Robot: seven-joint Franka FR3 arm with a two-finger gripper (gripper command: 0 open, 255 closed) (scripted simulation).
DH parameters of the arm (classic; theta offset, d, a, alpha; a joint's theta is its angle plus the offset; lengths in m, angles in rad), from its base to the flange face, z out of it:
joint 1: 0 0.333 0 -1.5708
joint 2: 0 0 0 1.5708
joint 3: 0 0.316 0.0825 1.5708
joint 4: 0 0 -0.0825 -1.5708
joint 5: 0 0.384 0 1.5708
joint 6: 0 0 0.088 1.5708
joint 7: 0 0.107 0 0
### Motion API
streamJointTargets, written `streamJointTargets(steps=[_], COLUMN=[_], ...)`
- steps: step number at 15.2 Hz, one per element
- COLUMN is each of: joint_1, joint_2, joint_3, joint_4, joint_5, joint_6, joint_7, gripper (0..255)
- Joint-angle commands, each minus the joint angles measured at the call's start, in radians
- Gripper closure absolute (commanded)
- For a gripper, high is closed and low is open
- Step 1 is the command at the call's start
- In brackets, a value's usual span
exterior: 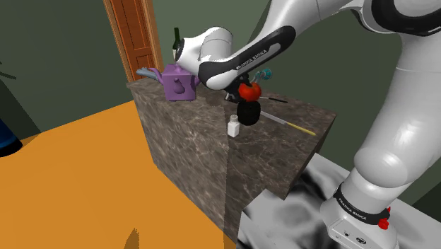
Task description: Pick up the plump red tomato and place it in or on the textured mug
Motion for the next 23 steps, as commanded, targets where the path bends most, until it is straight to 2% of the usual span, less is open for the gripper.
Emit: streamJointTargets(steps=[1, 9, 10, 15, 19, 23], joint_1=[0.001, 0.001, 0.001, 0.001, 0.064, 0.064], joint_2=[0.012, 0.017, 0.017, 0.017, 0.064, 0.064], joint_3=[-0.001, -0.002, -0.002, -0.002, 0.024, 0.023], joint_4=[-0.012, -0.016, -0.016, -0.016, 0.115, 0.115], joint_5=[-0.004, -0.006, -0.006, -0.006, 0.005, 0.005], joint_6=[0.014, 0.018, 0.018, 0.018, -0.102, -0.102], joint_7=[0.018, 0.024, 0.025, 0.024, 0.02, 0.02], gripper=[255, 255, 0, 0, 0, 0])
